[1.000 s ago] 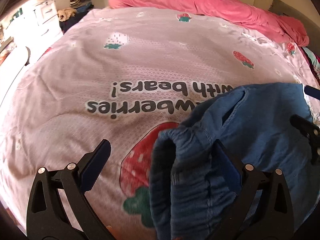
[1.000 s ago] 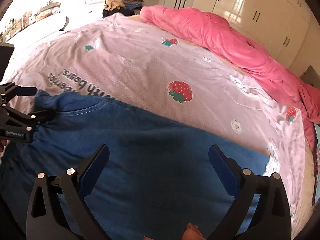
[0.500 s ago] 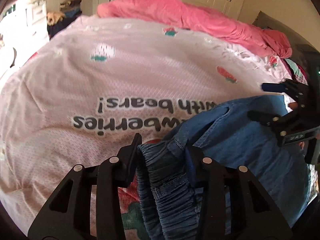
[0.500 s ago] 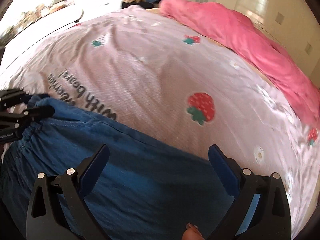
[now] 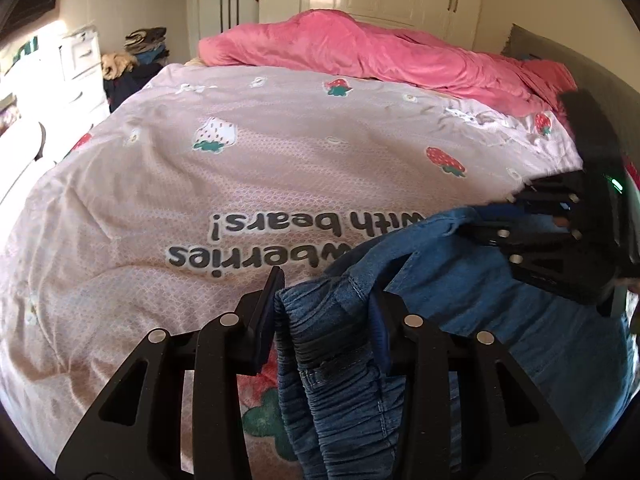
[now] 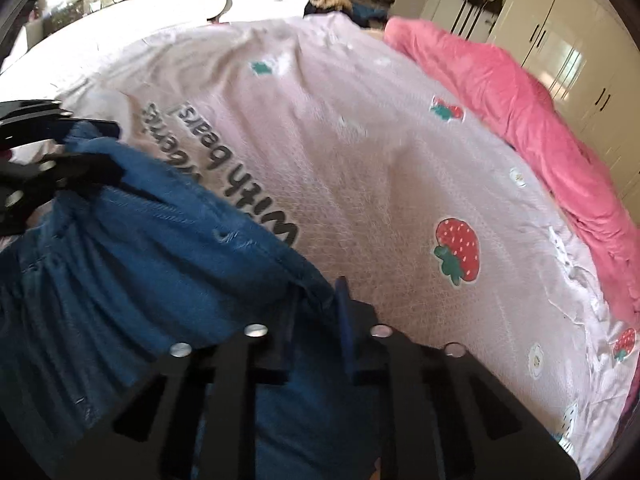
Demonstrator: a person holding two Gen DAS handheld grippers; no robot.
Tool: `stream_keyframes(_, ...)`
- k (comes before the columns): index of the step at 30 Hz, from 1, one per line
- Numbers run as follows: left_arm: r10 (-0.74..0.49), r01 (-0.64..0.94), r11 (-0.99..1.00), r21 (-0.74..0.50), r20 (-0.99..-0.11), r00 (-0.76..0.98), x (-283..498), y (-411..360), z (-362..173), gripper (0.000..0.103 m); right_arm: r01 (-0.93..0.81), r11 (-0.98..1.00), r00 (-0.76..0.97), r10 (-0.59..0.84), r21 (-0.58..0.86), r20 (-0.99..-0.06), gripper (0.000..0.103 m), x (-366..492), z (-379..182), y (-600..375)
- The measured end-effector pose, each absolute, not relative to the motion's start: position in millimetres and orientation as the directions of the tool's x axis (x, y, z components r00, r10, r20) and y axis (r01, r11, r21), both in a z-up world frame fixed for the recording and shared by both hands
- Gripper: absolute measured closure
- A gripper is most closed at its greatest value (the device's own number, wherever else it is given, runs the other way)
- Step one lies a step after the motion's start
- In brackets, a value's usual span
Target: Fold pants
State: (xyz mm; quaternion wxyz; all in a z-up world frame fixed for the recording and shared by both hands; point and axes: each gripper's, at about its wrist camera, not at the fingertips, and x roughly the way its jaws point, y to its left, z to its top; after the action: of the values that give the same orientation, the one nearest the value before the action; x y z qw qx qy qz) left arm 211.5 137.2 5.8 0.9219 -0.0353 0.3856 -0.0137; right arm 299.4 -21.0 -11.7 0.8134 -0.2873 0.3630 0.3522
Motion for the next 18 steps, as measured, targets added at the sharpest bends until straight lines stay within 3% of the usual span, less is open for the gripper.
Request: stream_keyframes(18,-0.150,0.072,0.985,-0.156,-0.575,0.804,112,119,39,0.070,-0.707,0.695,0.487,0.613,0.131,-0.622,0.093,151,62,-114)
